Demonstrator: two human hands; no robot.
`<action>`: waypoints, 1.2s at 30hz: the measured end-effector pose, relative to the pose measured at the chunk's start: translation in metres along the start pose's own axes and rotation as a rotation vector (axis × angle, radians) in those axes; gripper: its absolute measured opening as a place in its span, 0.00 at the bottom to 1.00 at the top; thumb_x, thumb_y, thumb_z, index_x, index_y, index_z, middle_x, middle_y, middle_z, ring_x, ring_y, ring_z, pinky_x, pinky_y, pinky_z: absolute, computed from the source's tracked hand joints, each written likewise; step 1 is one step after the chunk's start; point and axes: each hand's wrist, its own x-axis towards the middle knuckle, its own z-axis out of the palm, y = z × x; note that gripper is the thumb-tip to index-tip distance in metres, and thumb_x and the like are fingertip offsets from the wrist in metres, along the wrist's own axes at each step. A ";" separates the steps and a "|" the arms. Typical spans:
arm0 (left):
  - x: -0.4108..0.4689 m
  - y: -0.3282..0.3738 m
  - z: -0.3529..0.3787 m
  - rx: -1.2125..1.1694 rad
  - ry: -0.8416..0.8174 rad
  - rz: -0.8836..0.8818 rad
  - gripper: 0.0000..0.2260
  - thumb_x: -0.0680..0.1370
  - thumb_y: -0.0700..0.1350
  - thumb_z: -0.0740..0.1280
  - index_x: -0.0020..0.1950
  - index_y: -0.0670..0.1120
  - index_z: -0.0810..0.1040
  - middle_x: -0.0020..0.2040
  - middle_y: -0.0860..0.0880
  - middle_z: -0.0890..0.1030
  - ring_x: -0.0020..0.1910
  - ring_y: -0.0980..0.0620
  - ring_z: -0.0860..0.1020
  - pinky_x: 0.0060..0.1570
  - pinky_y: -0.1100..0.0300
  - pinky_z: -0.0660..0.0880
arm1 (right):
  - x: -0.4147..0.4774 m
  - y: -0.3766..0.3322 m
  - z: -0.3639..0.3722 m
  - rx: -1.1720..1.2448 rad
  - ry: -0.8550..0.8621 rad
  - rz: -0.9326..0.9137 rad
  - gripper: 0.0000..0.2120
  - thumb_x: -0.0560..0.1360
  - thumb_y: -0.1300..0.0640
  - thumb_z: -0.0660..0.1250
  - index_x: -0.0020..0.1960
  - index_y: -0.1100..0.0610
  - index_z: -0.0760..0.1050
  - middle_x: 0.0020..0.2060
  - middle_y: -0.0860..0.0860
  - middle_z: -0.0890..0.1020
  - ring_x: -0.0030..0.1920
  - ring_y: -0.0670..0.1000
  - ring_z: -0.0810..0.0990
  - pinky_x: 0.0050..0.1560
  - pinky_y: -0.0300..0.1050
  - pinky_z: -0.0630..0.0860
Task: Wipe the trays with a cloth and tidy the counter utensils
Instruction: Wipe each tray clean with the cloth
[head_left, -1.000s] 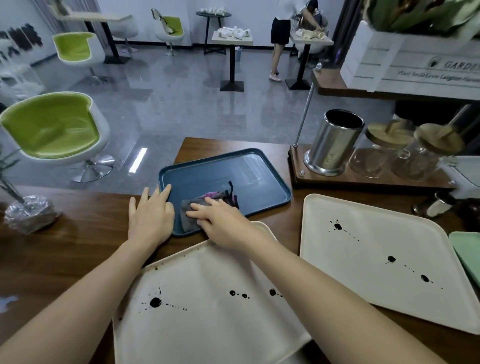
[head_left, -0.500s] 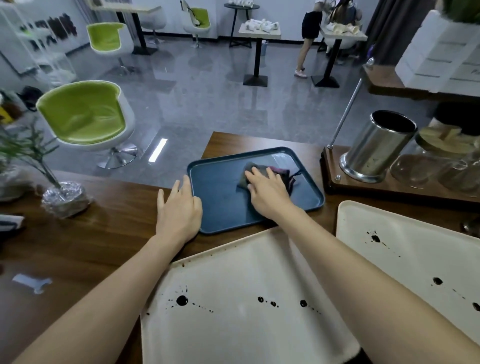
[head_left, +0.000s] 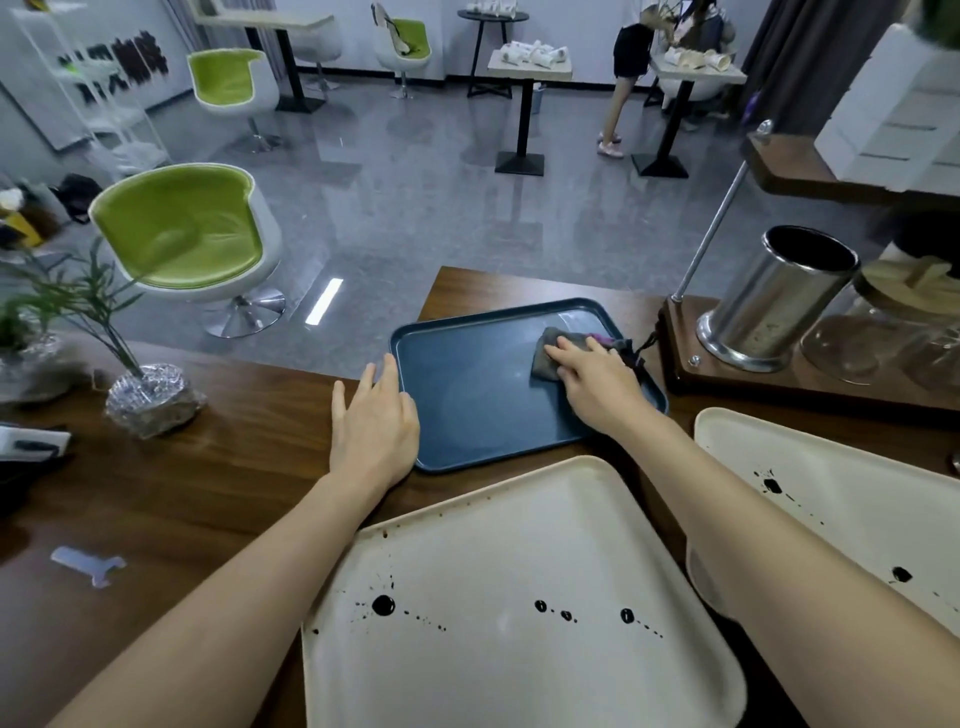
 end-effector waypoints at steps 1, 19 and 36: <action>0.000 0.000 0.000 -0.003 -0.003 0.001 0.24 0.86 0.46 0.50 0.83 0.44 0.54 0.83 0.46 0.59 0.82 0.48 0.55 0.80 0.43 0.45 | -0.002 -0.011 0.001 -0.016 0.005 -0.022 0.20 0.84 0.57 0.55 0.75 0.47 0.67 0.78 0.46 0.63 0.78 0.58 0.57 0.75 0.51 0.51; 0.000 -0.004 -0.002 0.058 -0.041 0.027 0.26 0.85 0.45 0.50 0.83 0.42 0.49 0.84 0.49 0.55 0.82 0.54 0.50 0.80 0.42 0.43 | 0.053 -0.143 0.057 -0.130 -0.090 -0.307 0.29 0.81 0.56 0.59 0.79 0.47 0.56 0.80 0.47 0.55 0.80 0.58 0.48 0.78 0.59 0.45; 0.005 -0.008 0.008 0.105 -0.041 0.031 0.19 0.85 0.44 0.53 0.73 0.40 0.71 0.84 0.50 0.55 0.82 0.51 0.52 0.79 0.40 0.44 | 0.066 0.008 0.005 -0.090 0.050 -0.061 0.19 0.83 0.59 0.54 0.72 0.51 0.71 0.77 0.48 0.66 0.75 0.61 0.62 0.73 0.54 0.60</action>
